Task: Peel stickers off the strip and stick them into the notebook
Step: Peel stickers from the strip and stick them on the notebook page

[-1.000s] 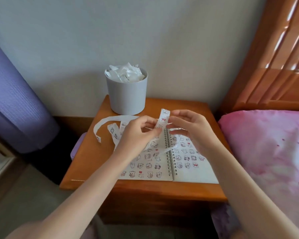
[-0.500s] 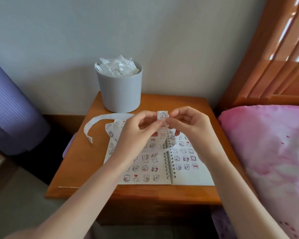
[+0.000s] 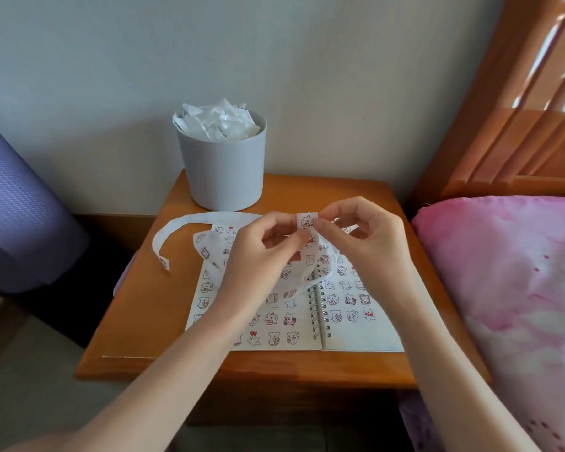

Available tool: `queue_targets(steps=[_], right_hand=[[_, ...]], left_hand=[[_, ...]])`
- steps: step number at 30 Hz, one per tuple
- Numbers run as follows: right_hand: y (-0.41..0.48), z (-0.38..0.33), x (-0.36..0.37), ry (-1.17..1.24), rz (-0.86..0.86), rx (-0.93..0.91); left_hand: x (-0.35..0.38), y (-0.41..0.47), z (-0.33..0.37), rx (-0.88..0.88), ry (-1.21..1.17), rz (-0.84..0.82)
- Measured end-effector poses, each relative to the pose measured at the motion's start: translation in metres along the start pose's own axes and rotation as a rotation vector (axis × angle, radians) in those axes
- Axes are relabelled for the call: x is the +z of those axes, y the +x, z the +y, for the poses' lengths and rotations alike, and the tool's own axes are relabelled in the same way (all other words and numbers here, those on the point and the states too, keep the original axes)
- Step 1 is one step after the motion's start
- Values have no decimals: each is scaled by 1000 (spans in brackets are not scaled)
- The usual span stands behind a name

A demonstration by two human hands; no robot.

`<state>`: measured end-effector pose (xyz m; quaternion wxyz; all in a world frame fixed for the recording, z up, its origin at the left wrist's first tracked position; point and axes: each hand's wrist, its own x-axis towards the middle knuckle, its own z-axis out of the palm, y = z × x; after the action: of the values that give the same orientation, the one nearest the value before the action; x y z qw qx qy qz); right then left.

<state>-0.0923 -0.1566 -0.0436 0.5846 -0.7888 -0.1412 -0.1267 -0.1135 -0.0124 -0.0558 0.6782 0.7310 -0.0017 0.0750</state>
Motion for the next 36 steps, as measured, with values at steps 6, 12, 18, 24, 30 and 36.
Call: queue_targets(steps=[6,12,18,24,30,36], right_hand=[[1,1,2,-26,32,-2],[-1,0,4,-80,64,-68],[-1,-1,5,-104,32,-77],[0,0,4,-65,8,-20],[2,1,1,-50,-42,43],[3,3,0,-61,-44,54]], left_hand=[[0,-1,-1,21,-2,-3],[1,0,-1,-2,-6,1],[1,0,-1,12,-12,-4],[0,0,-2,33,-7,-10],[-1,0,-2,48,26,-5],[1,-1,-2,53,55,-7]])
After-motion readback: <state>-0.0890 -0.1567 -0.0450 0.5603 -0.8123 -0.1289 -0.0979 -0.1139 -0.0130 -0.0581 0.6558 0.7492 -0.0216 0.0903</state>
